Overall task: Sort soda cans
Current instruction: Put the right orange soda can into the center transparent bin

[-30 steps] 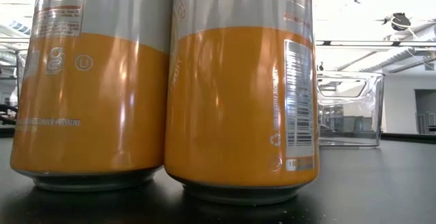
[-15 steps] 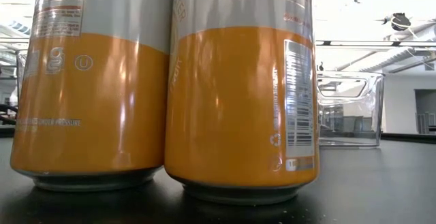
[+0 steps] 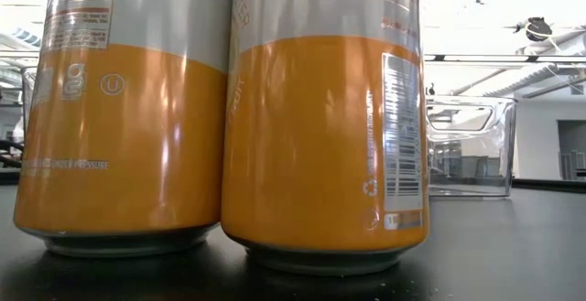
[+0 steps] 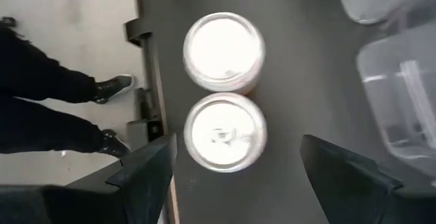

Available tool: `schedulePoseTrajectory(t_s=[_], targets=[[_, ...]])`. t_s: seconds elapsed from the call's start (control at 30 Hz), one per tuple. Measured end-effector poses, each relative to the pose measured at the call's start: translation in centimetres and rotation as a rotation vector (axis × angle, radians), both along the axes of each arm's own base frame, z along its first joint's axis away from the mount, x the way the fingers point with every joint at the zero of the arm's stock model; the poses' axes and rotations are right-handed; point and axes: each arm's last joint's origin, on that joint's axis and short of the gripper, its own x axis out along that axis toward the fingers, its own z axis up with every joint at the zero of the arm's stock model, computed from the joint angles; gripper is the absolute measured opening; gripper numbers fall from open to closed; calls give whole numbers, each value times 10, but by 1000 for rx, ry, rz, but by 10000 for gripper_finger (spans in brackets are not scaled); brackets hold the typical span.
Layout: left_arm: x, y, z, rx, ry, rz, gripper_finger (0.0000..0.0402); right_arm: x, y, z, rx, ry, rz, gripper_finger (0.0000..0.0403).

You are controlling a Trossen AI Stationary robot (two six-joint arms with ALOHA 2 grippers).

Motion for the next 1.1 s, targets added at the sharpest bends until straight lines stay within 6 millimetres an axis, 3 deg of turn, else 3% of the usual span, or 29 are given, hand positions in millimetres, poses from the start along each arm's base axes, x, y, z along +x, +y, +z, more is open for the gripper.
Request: schedulePoseTrajectory(t_s=[0.2,0.43,1.1], targets=[[0,0,0,1,4,1,116,2,17,-17,-13,18,18,306],[0,0,0,1,4,0,116,10,22,-39,-38,60,21,306],[0,0,0,1,6,1,116,23,24,-71,-76,108,39,306]])
